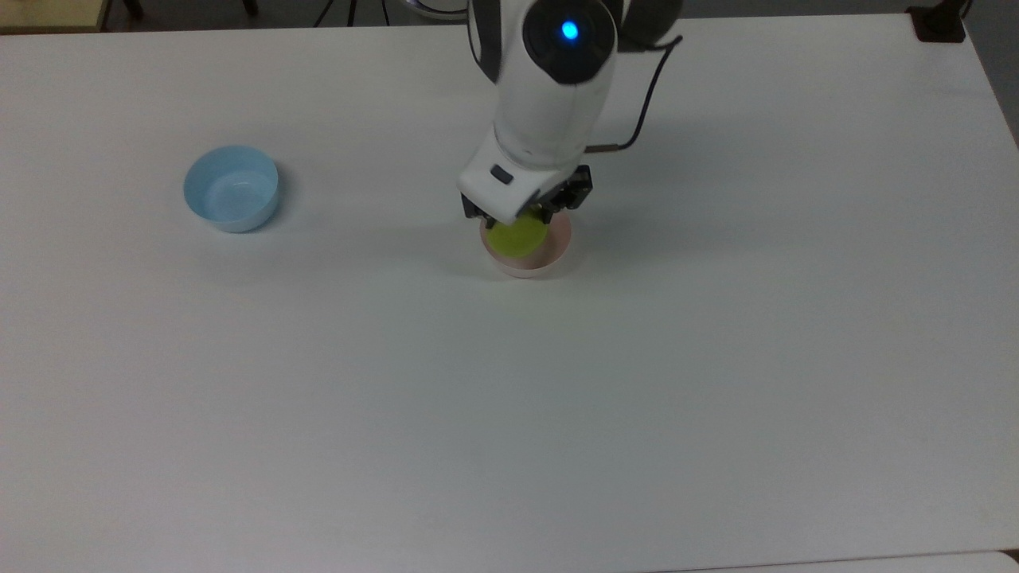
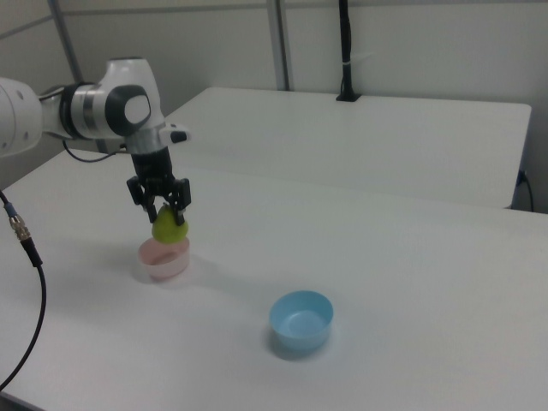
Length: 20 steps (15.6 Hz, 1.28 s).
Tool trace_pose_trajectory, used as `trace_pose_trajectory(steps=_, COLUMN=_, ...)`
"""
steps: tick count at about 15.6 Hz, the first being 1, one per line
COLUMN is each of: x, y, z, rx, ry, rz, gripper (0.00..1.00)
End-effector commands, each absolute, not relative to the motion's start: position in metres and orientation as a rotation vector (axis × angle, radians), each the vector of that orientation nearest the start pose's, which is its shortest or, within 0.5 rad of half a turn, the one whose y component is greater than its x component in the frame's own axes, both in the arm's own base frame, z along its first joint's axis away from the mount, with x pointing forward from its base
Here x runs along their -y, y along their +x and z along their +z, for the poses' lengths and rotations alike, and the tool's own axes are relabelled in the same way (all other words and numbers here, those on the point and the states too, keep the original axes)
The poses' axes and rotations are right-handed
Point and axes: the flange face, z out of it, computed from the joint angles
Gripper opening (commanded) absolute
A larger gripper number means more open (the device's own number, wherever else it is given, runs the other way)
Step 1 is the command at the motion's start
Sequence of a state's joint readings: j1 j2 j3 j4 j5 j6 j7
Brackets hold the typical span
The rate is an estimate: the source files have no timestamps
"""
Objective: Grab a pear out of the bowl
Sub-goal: 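Lift the grasped pear up out of the pink bowl, then carry the pear away from the pink bowl toward the blue bowl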
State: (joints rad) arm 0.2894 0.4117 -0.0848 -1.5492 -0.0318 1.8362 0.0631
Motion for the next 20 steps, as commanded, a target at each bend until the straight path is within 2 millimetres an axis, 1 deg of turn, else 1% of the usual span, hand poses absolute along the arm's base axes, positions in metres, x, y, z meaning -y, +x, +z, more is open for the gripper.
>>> trace_pose_trajectory(steps=1, x=-0.105, y=0.636, z=0.448, rx=0.193, ry=-3.189, rz=0.149, gripper=0.24)
trace_pose_trajectory(steps=2, x=-0.094, y=0.636, z=0.452, rx=0.170, ry=-3.184, rz=0.148, gripper=0.24)
trace_pose_trajectory(steps=3, x=-0.083, y=0.636, z=0.460, rx=0.165, ry=-3.182, rz=0.130, gripper=0.24)
trace_pose_trajectory(steps=5, x=-0.058, y=0.638, z=0.463, rx=0.132, ry=-3.179, rz=0.127, gripper=0.24)
trace_pose_trajectory(steps=7, x=-0.032, y=0.640, z=0.460, rx=0.103, ry=-3.178, rz=0.137, gripper=0.24)
trace_pose_trajectory(steps=9, x=-0.001, y=0.644, z=0.453, rx=0.079, ry=-3.175, rz=0.144, gripper=0.25)
trace_pose_trajectory(steps=10, x=0.008, y=0.645, z=0.446, rx=0.080, ry=-3.173, rz=0.162, gripper=0.25)
trace_pose_trajectory(steps=11, x=0.014, y=0.647, z=0.438, rx=0.085, ry=-3.173, rz=0.179, gripper=0.26)
trace_pose_trajectory(steps=12, x=0.016, y=0.649, z=0.426, rx=0.089, ry=-3.179, rz=0.197, gripper=0.29)
trace_pose_trajectory(steps=15, x=0.014, y=0.662, z=0.391, rx=0.084, ry=-3.192, rz=0.186, gripper=0.32)
trace_pose_trajectory(steps=16, x=0.013, y=0.665, z=0.379, rx=0.086, ry=-3.194, rz=0.196, gripper=0.35)
trace_pose_trajectory(steps=17, x=0.013, y=0.667, z=0.372, rx=0.085, ry=-3.195, rz=0.194, gripper=0.47)
trace_pose_trajectory(steps=18, x=0.013, y=0.668, z=0.369, rx=0.084, ry=-3.197, rz=0.189, gripper=0.63)
trace_pose_trajectory(steps=20, x=0.015, y=0.669, z=0.365, rx=0.085, ry=-3.202, rz=0.192, gripper=0.91)
